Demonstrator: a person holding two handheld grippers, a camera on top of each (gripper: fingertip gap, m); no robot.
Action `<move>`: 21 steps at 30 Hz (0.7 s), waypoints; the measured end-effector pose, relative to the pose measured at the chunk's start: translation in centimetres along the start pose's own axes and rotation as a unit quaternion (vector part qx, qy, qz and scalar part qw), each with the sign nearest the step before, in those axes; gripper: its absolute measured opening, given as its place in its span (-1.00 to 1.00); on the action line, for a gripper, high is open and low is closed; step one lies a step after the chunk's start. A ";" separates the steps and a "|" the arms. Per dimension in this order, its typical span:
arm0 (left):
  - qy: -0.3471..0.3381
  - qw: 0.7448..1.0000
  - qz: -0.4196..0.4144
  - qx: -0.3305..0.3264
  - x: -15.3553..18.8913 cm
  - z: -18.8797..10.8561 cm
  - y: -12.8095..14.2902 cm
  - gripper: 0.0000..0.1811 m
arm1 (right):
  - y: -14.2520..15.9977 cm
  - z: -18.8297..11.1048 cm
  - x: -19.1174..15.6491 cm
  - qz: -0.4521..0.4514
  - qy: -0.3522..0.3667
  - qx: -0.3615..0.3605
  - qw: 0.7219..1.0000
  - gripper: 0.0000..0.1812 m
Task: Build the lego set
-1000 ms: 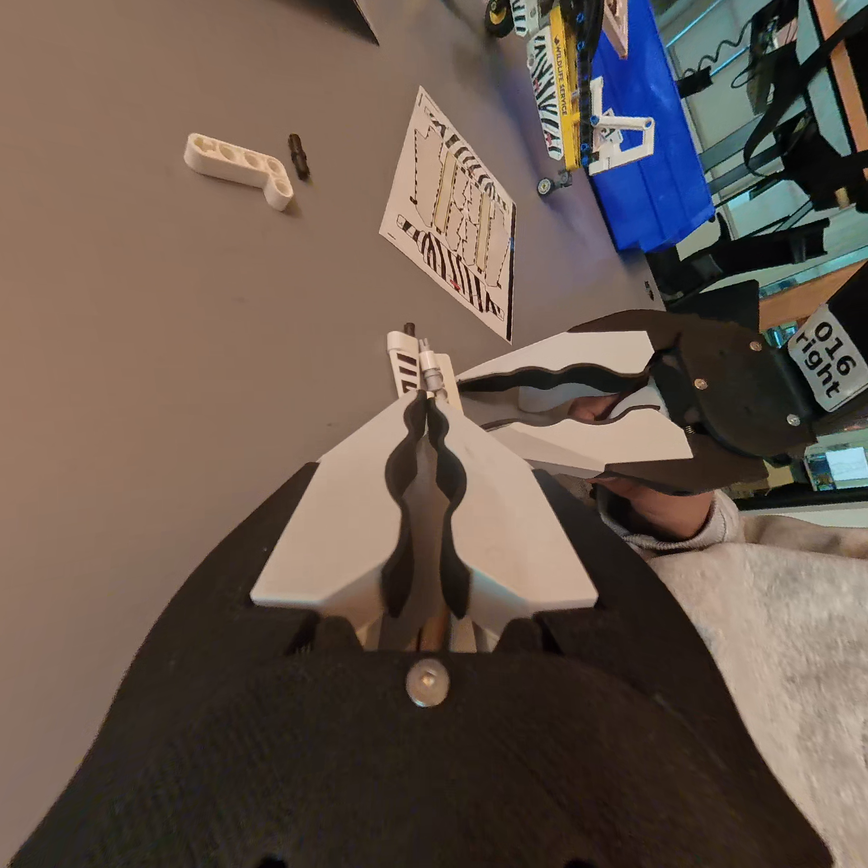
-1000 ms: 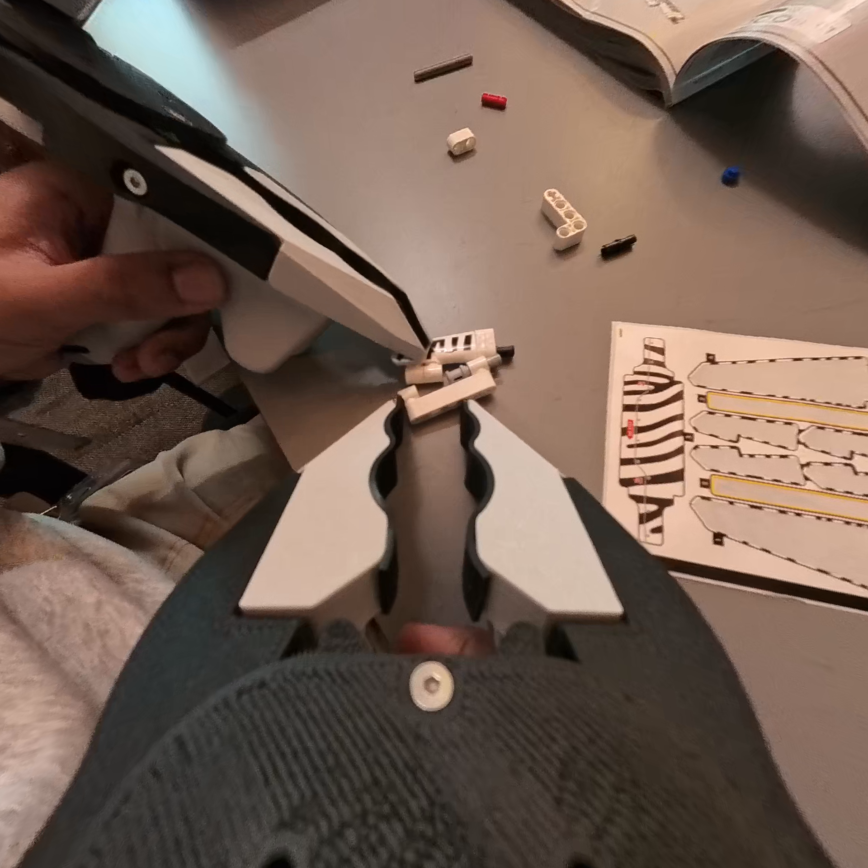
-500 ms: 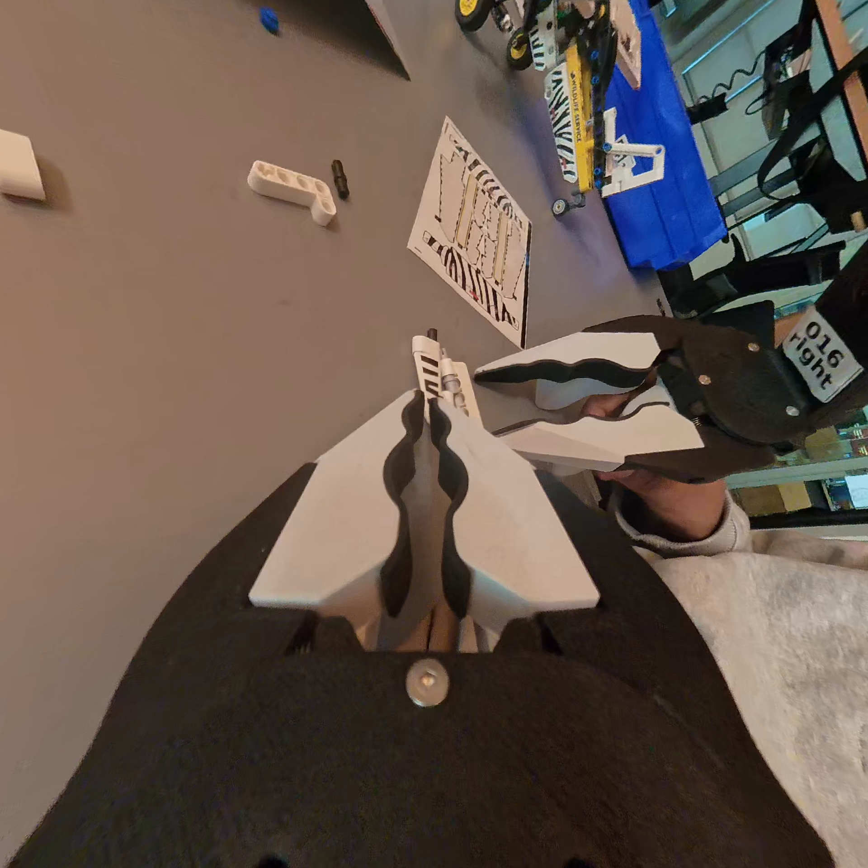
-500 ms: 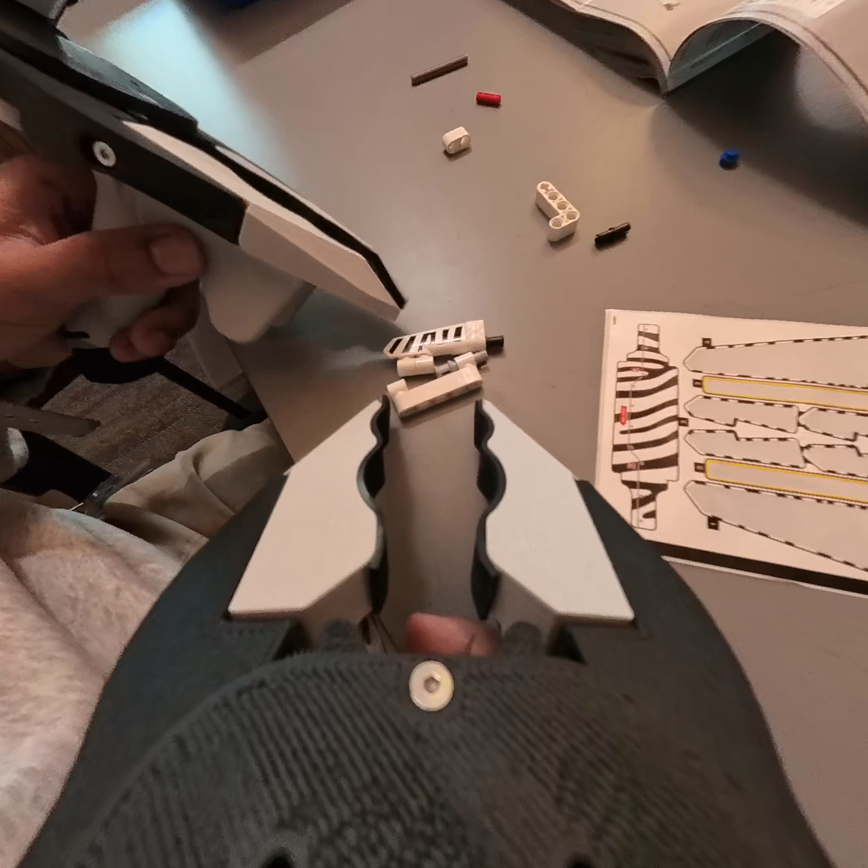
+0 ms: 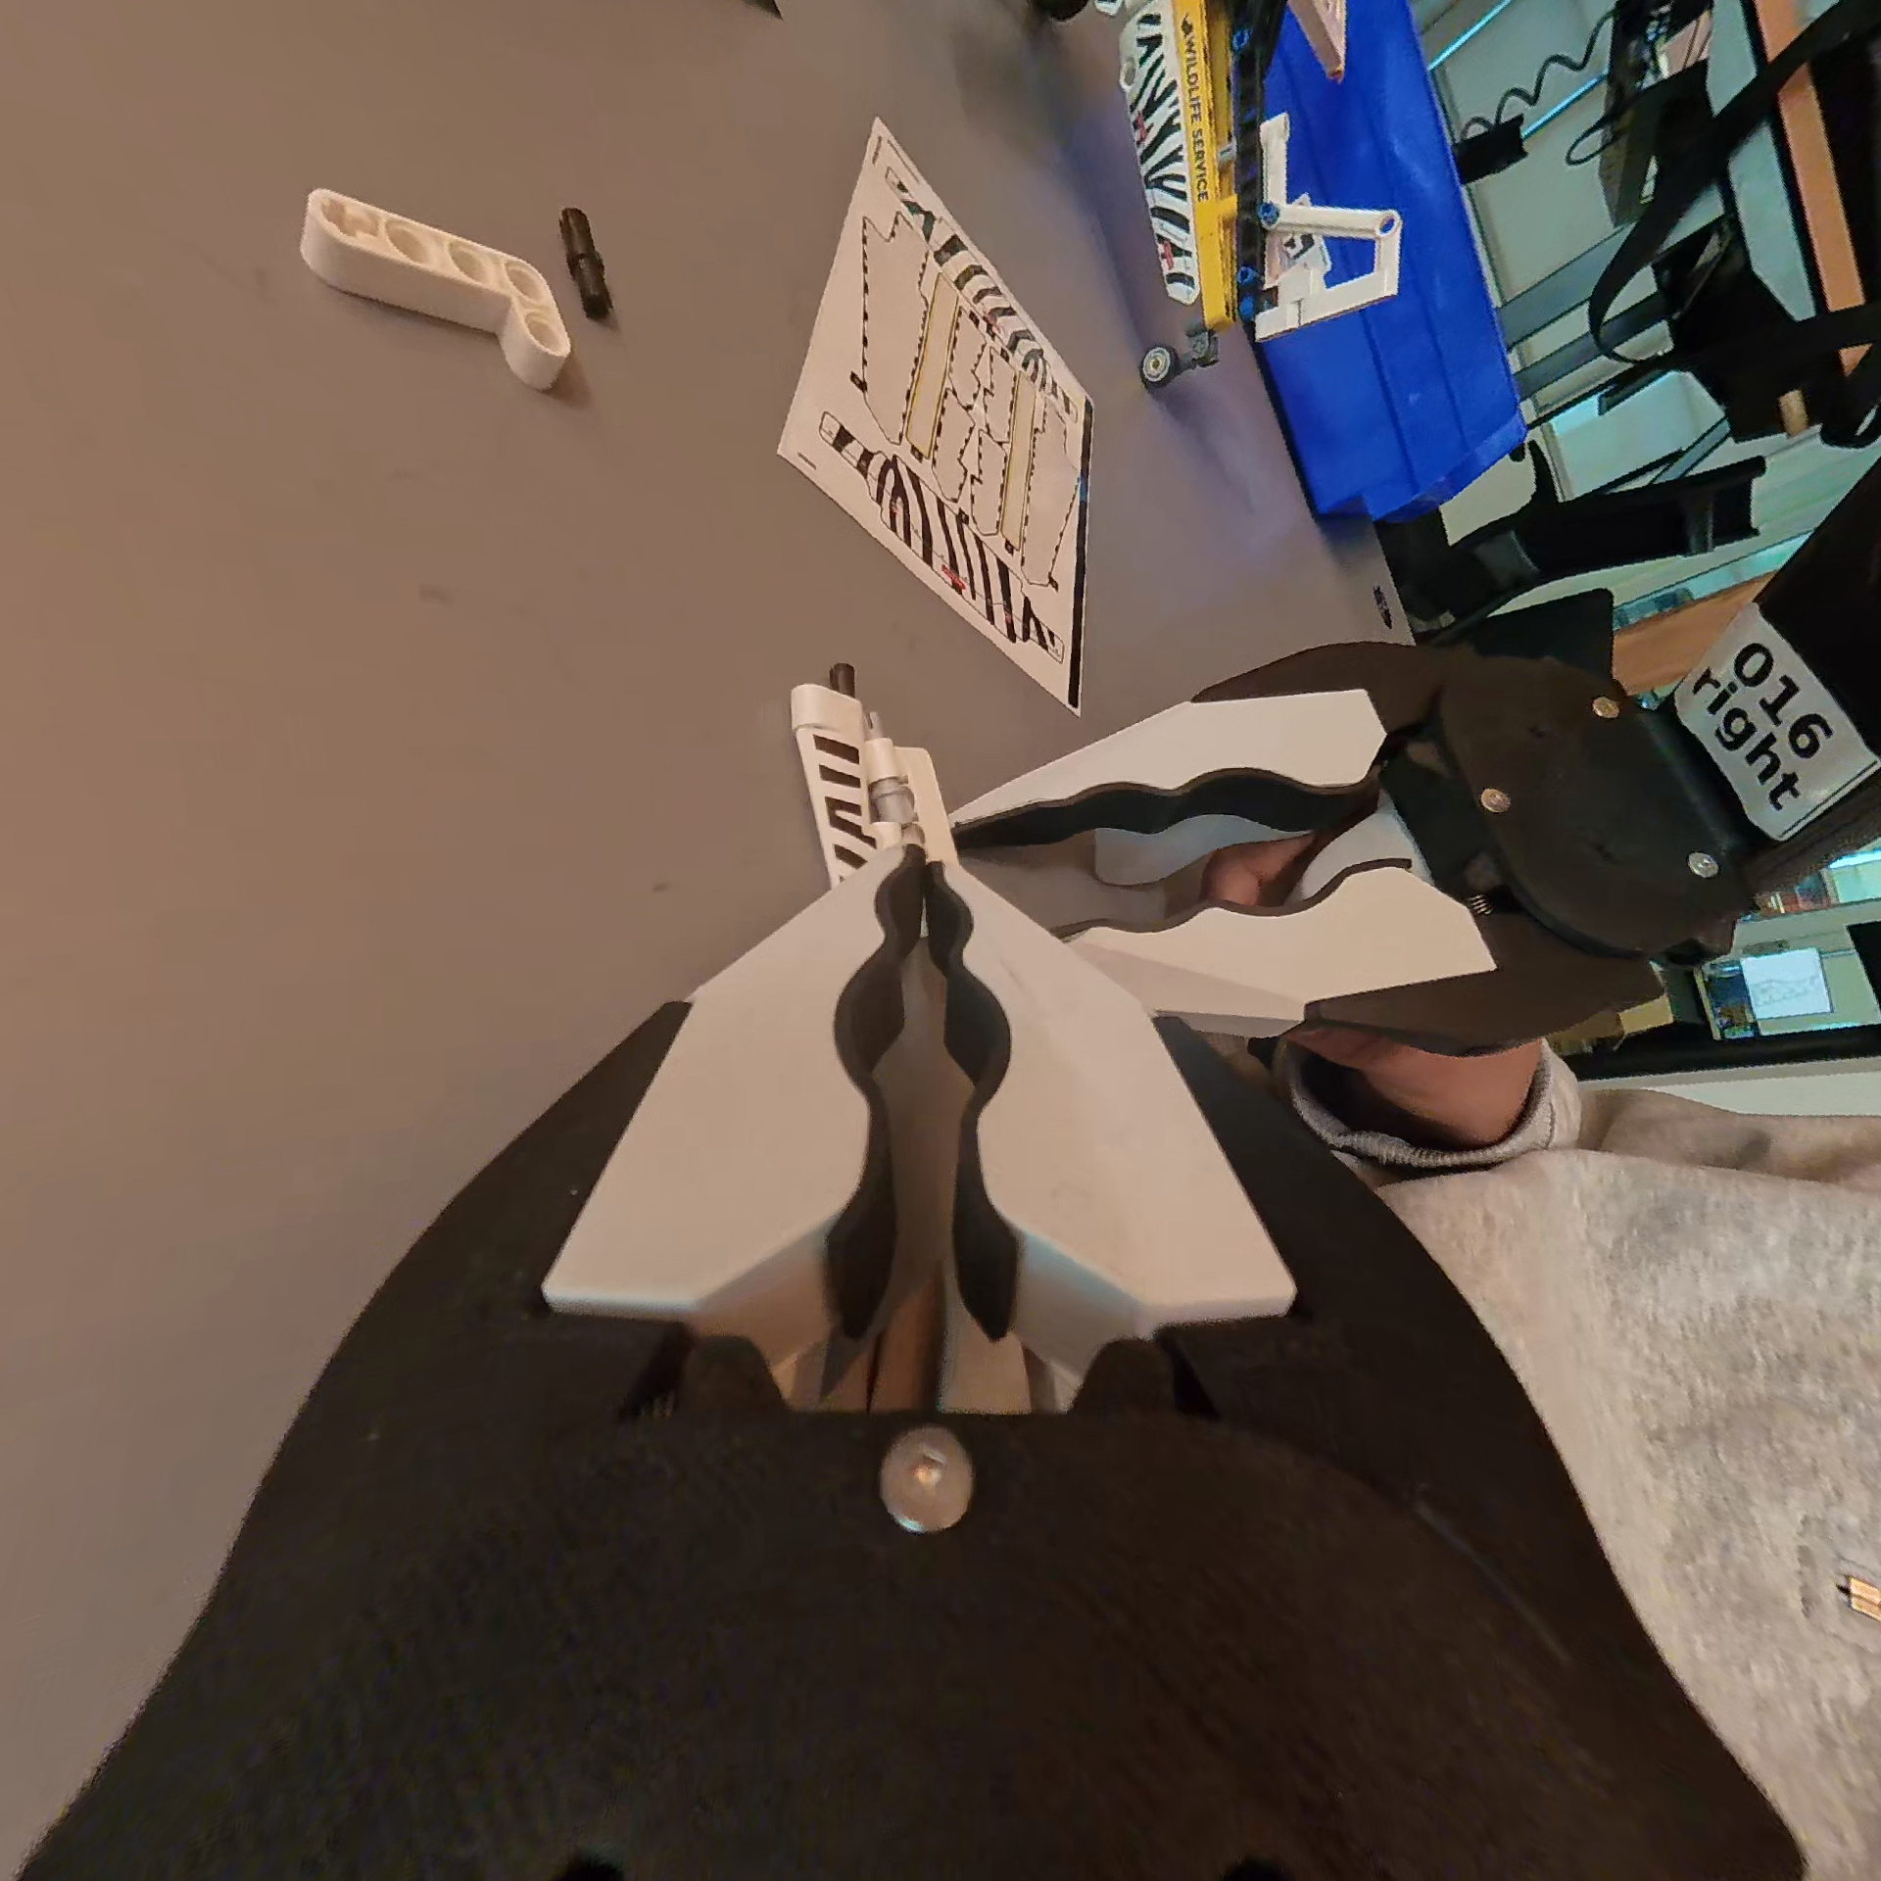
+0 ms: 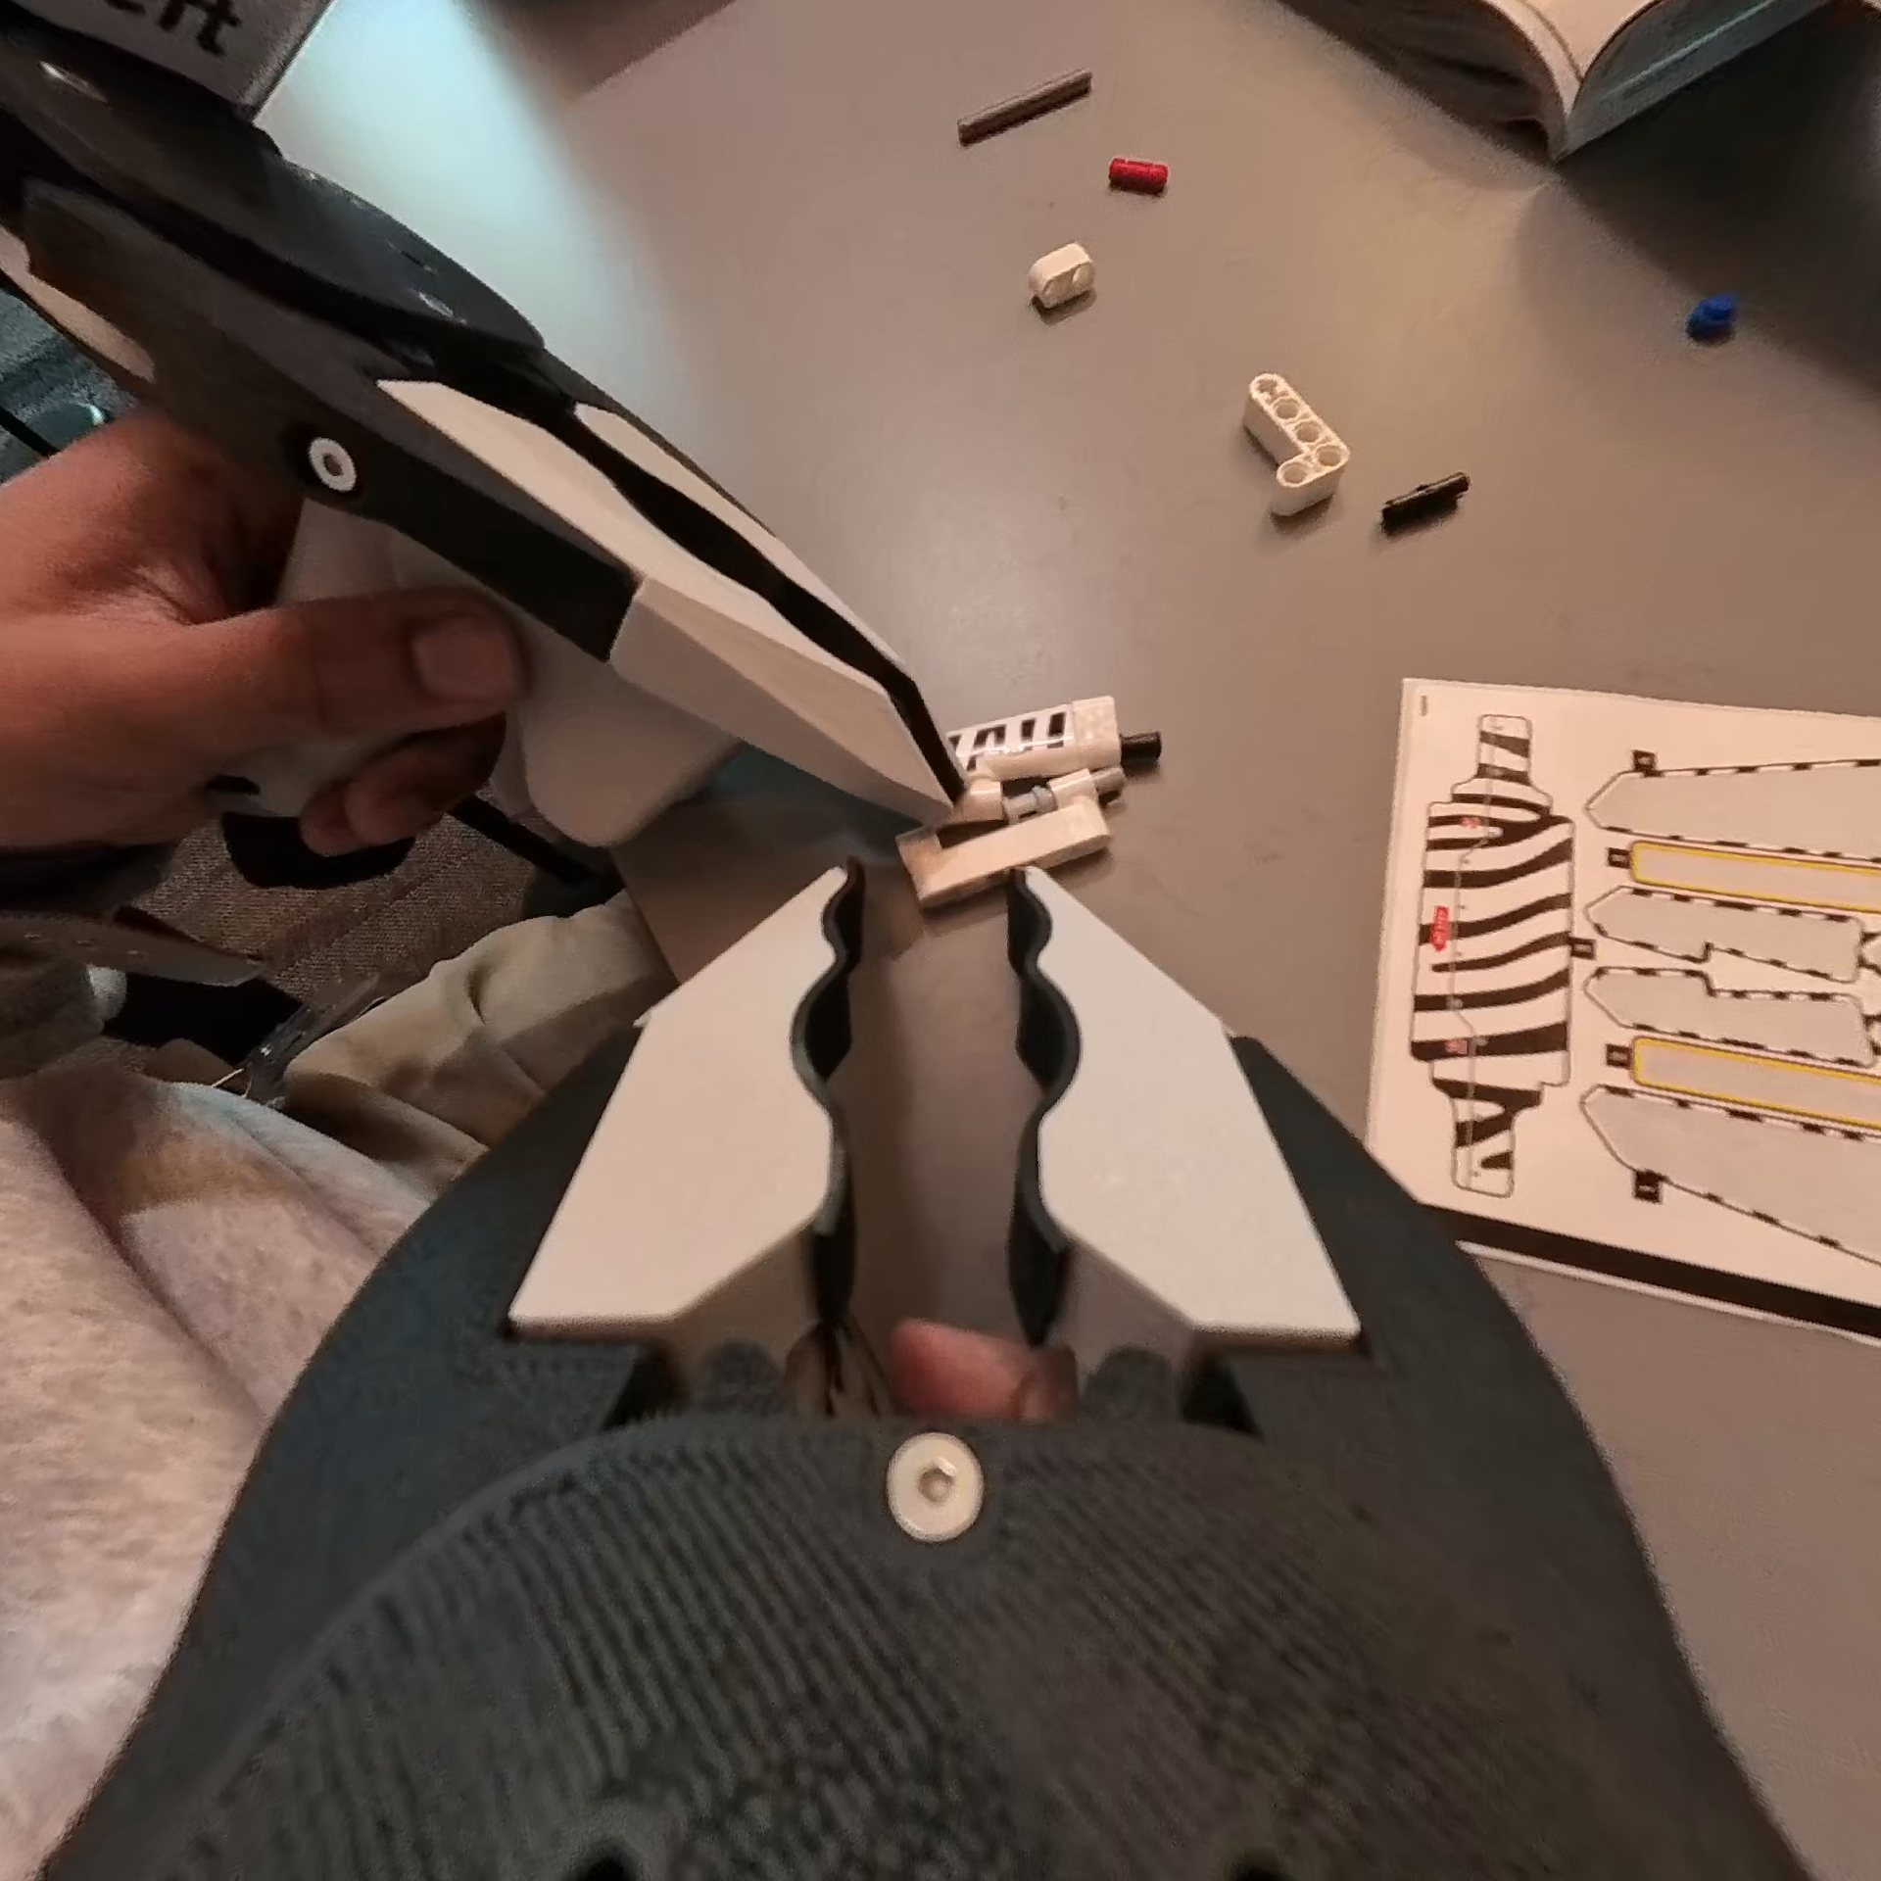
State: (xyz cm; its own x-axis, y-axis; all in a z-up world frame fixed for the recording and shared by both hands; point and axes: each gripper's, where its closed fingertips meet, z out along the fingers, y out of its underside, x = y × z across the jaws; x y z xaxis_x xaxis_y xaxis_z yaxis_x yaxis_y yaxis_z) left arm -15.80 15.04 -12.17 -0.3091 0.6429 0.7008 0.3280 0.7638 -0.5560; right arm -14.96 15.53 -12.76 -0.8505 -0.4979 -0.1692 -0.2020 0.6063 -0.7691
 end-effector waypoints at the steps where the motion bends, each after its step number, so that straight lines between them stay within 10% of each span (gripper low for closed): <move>1: 0.002 1.000 0.002 0.002 0.1 -0.1 -0.1 -1.00 | 0.0 0.0 0.0 0.001 0.001 0.000 1.000 -0.70; 21: -0.026 0.994 0.096 0.039 -0.6 -1.8 -1.3 -0.99 | 0.1 -0.6 1.1 -0.034 0.029 0.016 0.999 -0.64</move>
State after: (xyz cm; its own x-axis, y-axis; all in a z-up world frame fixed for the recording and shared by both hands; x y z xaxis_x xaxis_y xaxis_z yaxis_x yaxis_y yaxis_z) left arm -14.45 13.57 -11.12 -0.2942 0.7775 0.5558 0.3163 0.6280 -0.7110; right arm -16.23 15.47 -12.66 -0.8625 -0.4997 -0.0796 -0.2462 0.5519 -0.7968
